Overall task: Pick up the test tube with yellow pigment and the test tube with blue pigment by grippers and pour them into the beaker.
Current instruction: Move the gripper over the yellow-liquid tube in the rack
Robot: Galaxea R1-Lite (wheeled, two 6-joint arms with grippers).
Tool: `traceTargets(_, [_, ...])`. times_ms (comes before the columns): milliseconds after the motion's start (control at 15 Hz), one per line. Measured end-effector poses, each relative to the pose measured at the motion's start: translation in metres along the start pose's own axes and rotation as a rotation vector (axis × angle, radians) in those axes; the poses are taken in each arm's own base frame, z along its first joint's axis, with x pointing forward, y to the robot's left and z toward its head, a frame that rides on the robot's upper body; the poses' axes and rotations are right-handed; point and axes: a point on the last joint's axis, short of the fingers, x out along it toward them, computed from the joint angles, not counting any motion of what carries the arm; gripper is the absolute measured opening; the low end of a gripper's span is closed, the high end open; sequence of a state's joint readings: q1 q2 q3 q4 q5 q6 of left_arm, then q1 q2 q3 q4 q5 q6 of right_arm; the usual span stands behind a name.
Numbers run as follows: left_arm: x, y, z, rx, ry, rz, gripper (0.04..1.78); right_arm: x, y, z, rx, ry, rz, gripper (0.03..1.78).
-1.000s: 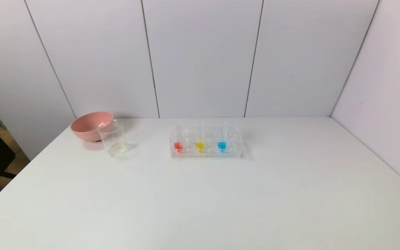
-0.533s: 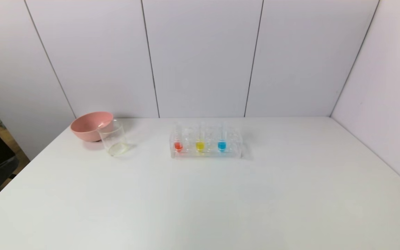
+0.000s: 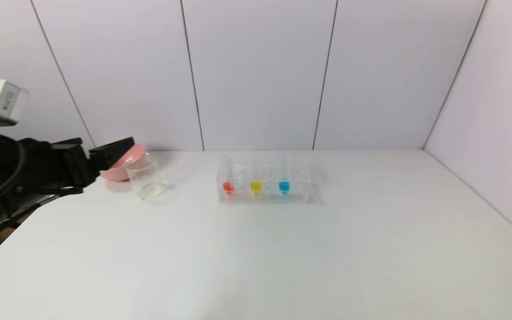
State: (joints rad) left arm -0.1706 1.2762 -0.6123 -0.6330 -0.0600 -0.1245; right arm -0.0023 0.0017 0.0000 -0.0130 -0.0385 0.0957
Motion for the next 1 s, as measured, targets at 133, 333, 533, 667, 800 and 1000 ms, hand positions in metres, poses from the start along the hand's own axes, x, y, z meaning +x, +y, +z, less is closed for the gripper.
traceTargets(133, [0.037,-0.017,-0.011,0.002,0.008,-0.011,1.76,0.0,0.0,0.0,0.0,-0.001,-0.001,1.71])
traceTargets(333, [0.078,-0.055,-0.034,0.002,0.006,-0.021,1.76,0.0,0.0,0.0,0.0,0.0,0.0,1.71])
traceTargets(533, [0.102,-0.092,-0.057,-0.021,0.017,-0.014,1.76,0.0,0.0,0.0,0.0,0.0,0.0,1.71])
traceTargets(667, [0.112,-0.112,-0.071,-0.054,0.038,0.008,1.76,0.0,0.0,0.0,0.0,0.0,0.0,1.71])
traceTargets(800, [0.12,-0.129,-0.084,-0.075,0.055,0.025,1.76,0.0,0.0,0.0,0.0,0.0,0.0,1.71])
traceTargets(1000, [0.129,-0.15,-0.099,-0.072,0.055,0.033,1.76,0.0,0.0,0.0,0.0,0.0,-0.001,1.71])
